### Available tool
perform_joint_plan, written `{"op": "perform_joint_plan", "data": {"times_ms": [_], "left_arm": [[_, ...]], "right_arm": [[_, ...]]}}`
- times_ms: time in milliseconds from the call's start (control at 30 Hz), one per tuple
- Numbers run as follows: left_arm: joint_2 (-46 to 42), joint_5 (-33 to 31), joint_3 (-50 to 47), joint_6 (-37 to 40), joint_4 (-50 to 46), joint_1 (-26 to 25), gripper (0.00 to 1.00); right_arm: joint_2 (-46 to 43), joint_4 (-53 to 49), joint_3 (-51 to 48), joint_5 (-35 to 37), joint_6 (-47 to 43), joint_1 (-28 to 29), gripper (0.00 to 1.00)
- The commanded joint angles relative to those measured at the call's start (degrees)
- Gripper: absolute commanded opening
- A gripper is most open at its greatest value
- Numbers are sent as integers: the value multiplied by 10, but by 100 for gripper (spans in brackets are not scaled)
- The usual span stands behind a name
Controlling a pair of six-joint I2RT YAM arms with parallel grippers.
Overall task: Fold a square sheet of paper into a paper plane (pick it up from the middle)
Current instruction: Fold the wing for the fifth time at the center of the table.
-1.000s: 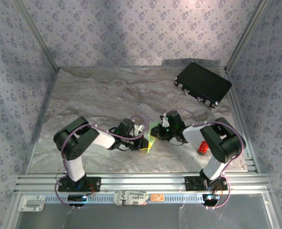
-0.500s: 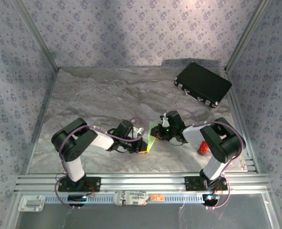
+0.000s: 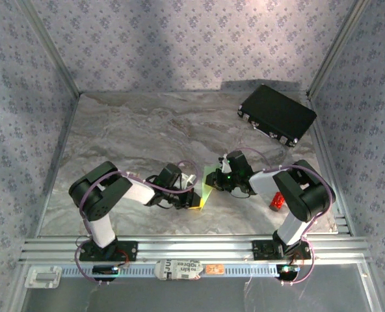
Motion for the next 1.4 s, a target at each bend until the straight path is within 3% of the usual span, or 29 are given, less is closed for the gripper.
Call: {"op": "perform_joint_plan", "data": {"times_ms": [0,133,333,467,567,700,900,1100,1367], "left_arm": [[-6,42,-20,13,-69,-9,13],[-6,36,-21,16,-74,-9,14],[-3,29,-16,32,-101,-9,0],[-3,27,-16,40,-115,-10,0],[-7,23,-16,42,-123,-10,9],[-22,9,-19,48,-134,-10,1],[-74,-9,-24,41,-130,-10,7],[-129,-49,-11,15,-124,-5,8],[-107,-52,47,-17,-76,-4,10]], "right_arm": [[33,-65,-9,67,-4,-4,13],[34,-64,-9,67,-2,-3,13],[33,-64,-9,69,0,-3,13],[34,-64,-11,69,-1,-4,13],[33,-65,-11,68,-1,-3,13],[32,-65,-12,69,0,-4,13],[29,-59,-13,67,3,-4,13],[25,-46,-18,63,13,-5,13],[23,-41,-19,61,14,-5,13]]}}
